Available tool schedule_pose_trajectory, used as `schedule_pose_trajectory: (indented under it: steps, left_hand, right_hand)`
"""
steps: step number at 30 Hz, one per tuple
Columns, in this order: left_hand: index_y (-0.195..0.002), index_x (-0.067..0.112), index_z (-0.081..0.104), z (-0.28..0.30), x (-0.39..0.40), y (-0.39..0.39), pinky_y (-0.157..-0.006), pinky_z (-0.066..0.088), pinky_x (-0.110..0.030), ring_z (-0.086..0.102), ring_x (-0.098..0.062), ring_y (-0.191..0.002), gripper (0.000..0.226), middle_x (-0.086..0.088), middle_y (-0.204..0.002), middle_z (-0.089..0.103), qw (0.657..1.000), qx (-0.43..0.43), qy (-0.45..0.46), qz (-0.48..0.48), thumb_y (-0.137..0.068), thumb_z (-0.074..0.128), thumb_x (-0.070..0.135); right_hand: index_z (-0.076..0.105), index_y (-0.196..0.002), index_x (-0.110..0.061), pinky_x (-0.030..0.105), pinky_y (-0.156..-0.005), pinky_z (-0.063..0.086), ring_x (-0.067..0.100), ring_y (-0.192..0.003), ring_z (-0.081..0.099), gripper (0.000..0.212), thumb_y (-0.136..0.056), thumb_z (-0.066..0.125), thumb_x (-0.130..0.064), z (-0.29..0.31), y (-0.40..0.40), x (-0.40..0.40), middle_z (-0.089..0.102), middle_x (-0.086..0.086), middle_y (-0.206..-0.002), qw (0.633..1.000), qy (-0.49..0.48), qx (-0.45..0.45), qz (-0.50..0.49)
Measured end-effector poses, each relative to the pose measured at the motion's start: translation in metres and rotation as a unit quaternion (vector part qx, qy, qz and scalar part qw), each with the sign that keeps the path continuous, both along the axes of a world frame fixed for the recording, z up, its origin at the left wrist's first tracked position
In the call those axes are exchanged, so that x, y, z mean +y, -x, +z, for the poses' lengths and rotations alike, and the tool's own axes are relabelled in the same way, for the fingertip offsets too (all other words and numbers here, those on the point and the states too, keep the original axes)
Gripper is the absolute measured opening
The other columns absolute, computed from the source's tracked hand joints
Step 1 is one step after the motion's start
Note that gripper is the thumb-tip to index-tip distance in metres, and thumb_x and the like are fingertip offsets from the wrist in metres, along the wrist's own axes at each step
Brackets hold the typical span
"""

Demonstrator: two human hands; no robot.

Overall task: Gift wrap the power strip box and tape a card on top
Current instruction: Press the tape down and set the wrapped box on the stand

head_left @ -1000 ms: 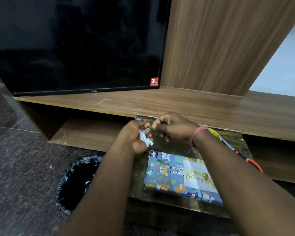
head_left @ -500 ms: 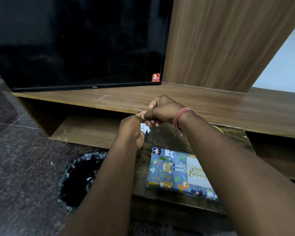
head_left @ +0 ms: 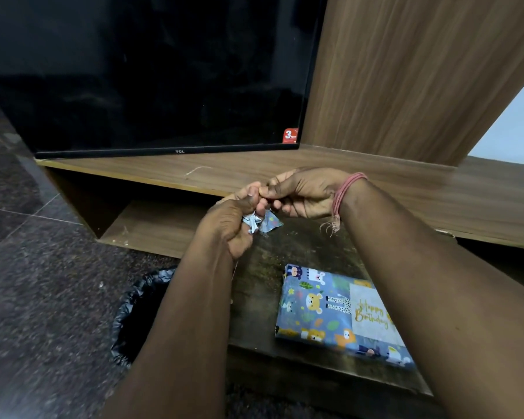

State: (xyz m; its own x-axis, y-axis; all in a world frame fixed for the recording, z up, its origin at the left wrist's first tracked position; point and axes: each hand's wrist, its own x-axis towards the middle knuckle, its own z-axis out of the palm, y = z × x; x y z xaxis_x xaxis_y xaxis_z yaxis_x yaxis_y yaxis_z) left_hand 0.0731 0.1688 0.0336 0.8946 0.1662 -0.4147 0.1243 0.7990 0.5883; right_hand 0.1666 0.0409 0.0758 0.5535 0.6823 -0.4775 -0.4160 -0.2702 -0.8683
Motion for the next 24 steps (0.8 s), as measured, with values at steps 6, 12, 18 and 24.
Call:
schedule_pose_trajectory:
  steps: [6,12,18,24]
  left_hand:
    - [-0.123,0.004,0.061,-0.012,0.007,-0.009,-0.043,0.047,-0.012,0.051,-0.004,-0.039,0.023,-0.006,-0.076,0.052,0.995,0.039,-0.011,0.093,-0.107,0.045,0.005]
    - [-0.141,-0.004,0.052,-0.023,0.009,-0.017,-0.044,0.042,-0.01,0.042,-0.007,-0.064,0.039,-0.006,-0.089,0.054,0.99,0.083,0.019,0.114,-0.107,0.033,-0.004]
    - [-0.147,0.008,0.048,-0.032,0.007,-0.023,-0.034,0.027,-0.013,0.035,-0.004,-0.038,0.043,0.001,-0.06,0.046,0.989,0.105,0.048,0.095,-0.109,0.028,0.004]
    - [-0.117,0.008,0.053,-0.024,-0.001,-0.01,-0.05,0.024,-0.021,0.021,-0.011,-0.054,0.031,0.002,-0.066,0.026,0.98,0.124,0.115,0.109,-0.101,0.027,0.005]
  right_hand:
    - [0.069,-0.091,-0.017,0.03,-0.086,0.052,0.025,-0.092,0.065,0.025,-0.085,0.059,0.004,-0.068,-0.039,0.004,0.069,0.006,-0.102,0.849,0.3,-0.415,-0.131]
    - [0.075,-0.111,-0.016,0.025,-0.087,0.046,0.03,-0.111,0.064,0.04,-0.08,0.06,0.003,-0.095,-0.034,0.012,0.07,0.012,-0.114,0.757,0.351,-0.547,0.067]
    - [0.067,-0.087,-0.004,0.032,-0.079,0.052,0.036,-0.092,0.067,0.01,-0.086,0.057,-0.004,-0.096,-0.034,0.008,0.07,0.02,-0.095,0.753,0.381,-0.525,-0.11]
    - [0.067,-0.08,-0.015,0.037,-0.089,0.053,0.023,-0.101,0.064,0.02,-0.087,0.056,0.0,-0.076,-0.025,0.017,0.069,0.007,-0.106,0.843,0.215,-0.493,-0.019]
